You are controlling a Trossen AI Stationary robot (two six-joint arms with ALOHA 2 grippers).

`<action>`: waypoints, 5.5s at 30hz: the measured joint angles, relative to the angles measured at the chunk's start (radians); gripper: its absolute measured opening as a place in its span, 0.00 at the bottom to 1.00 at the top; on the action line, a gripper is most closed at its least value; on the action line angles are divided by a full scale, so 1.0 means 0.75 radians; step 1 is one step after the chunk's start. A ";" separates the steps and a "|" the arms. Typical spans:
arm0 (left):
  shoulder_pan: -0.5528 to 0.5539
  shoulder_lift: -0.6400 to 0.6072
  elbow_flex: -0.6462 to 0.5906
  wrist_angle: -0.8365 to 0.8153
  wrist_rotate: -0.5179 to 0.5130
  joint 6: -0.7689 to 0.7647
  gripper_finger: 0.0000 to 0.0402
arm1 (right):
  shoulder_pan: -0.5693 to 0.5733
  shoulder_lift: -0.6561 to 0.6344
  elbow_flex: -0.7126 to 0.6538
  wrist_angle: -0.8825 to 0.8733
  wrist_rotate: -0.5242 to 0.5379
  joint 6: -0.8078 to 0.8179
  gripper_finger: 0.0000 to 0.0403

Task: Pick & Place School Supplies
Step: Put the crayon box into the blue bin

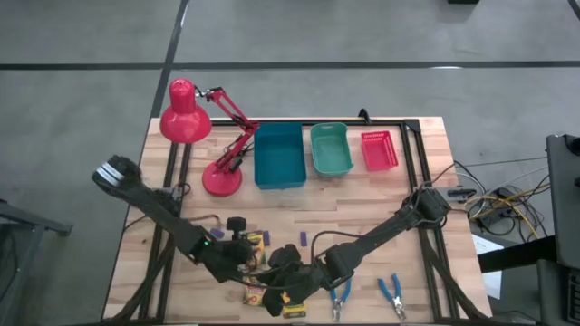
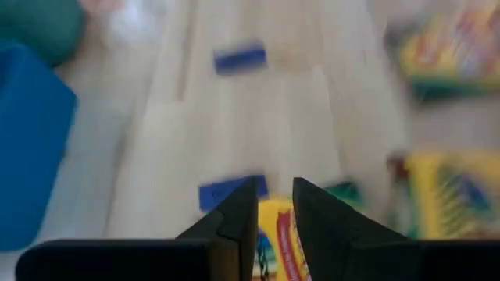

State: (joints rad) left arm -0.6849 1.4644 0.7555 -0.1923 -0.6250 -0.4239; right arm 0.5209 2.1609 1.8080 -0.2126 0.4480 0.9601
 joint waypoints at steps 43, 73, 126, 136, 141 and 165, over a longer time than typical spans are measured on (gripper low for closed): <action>-0.003 -0.628 -0.078 -0.244 -0.095 -1.445 0.57 | -0.094 -0.007 0.000 -0.180 0.021 -0.238 0.02; -0.120 -0.800 -0.434 -0.098 0.037 -1.666 0.57 | -0.198 -0.005 -0.025 0.020 0.119 -0.942 0.02; -0.116 -0.257 -0.560 0.553 0.029 -1.994 0.57 | -0.268 0.064 -0.736 1.010 -0.257 -0.978 0.02; -0.116 -0.210 -0.550 0.554 0.120 -2.080 0.57 | -0.268 0.190 -0.673 1.048 -0.322 -0.964 0.02; -0.116 -0.210 -0.550 0.544 0.129 -2.081 0.57 | -0.270 0.210 -0.640 1.044 -0.320 -0.933 0.02; -0.110 -0.158 -0.549 0.459 0.151 -2.226 0.57 | -0.280 0.205 -0.544 0.703 -0.315 -0.817 0.02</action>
State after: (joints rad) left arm -0.7678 1.3462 0.3437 0.1521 -0.5121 -2.0937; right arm 0.3109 2.3144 1.4002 0.3146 0.2121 0.3470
